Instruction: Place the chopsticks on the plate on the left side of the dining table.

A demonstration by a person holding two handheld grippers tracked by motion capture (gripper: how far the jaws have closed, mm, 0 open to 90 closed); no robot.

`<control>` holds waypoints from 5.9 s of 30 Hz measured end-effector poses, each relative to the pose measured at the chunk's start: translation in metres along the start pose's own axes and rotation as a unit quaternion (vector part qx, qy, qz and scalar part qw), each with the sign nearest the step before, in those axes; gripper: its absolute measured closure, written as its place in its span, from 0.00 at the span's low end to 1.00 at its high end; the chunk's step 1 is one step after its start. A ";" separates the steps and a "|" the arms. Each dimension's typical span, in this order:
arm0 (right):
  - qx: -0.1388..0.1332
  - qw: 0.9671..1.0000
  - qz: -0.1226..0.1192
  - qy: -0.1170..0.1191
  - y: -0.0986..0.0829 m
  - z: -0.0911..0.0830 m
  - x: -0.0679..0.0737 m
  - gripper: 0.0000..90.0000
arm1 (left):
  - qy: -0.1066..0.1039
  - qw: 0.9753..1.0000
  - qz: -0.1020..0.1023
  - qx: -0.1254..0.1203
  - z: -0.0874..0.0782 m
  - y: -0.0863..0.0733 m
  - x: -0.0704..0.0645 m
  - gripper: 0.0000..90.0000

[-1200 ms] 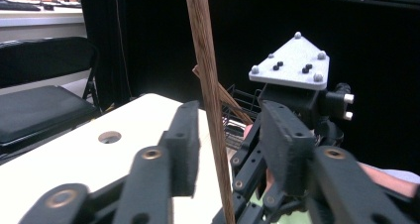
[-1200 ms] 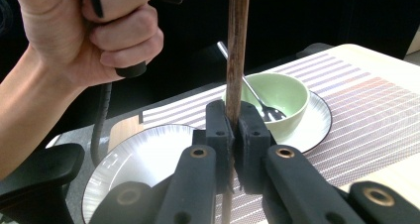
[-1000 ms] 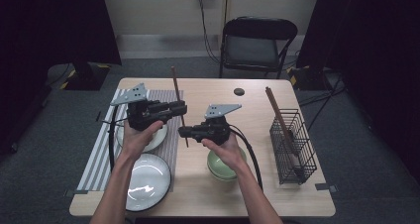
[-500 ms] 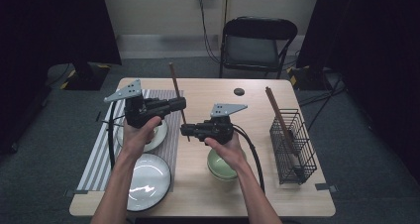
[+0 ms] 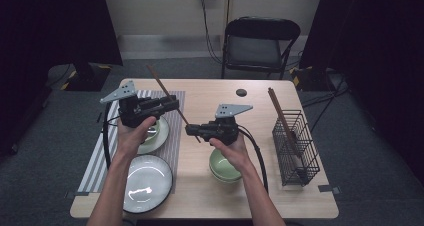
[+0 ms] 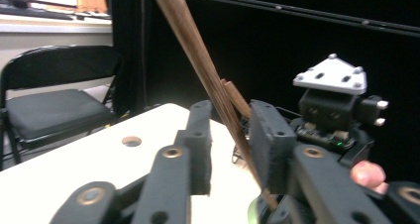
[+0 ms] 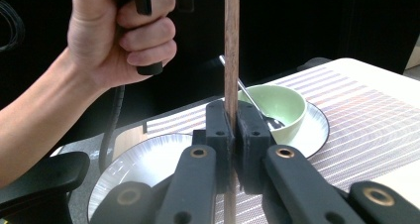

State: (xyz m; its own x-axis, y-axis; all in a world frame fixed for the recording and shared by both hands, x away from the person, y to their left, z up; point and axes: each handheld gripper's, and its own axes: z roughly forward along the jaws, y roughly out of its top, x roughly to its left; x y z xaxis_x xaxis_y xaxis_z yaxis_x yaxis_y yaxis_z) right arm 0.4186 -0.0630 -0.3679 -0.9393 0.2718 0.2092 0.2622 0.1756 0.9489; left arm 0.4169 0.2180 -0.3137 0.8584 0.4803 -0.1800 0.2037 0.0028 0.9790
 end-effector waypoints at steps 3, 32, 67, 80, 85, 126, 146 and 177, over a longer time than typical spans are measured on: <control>-0.001 1.000 0.000 -0.006 0.001 -0.003 -0.001 0.96 | 0.009 1.000 -0.006 -0.001 -0.002 -0.004 0.005 0.71; -0.006 1.000 -0.016 -0.023 0.007 -0.019 -0.002 0.96 | 0.045 0.999 -0.026 0.016 -0.007 -0.020 0.016 0.50; 0.021 0.999 0.000 -0.049 0.003 -0.033 -0.010 0.96 | 0.047 0.996 0.067 0.038 -0.013 0.000 0.013 0.32; 0.046 0.997 -0.006 -0.063 0.006 -0.031 -0.006 0.96 | 0.052 0.992 0.084 0.082 -0.003 -0.021 0.017 0.33; 0.051 0.997 -0.005 -0.065 0.011 -0.032 -0.004 0.96 | 0.055 0.990 0.088 0.092 -0.003 -0.027 0.019 0.34; 0.038 0.997 -0.005 -0.070 0.051 -0.051 0.001 1.00 | 0.015 0.975 0.113 0.191 0.033 -0.074 0.007 0.95; -0.018 0.995 0.024 -0.094 0.045 -0.038 -0.007 0.71 | -0.050 0.991 0.063 0.104 0.025 -0.057 -0.012 0.95; -0.037 0.998 0.008 -0.044 0.057 -0.010 0.010 0.95 | -0.056 0.993 0.039 0.097 0.031 -0.062 -0.013 0.93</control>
State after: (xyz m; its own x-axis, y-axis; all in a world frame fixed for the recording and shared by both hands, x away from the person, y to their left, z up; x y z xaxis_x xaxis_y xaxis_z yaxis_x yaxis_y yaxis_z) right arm 0.4223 -0.0597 -0.3092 -0.9114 0.3560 0.2063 0.2572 0.1016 0.9610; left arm 0.4073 0.1847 -0.3749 0.9199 0.3716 -0.1251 0.2124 -0.2041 0.9556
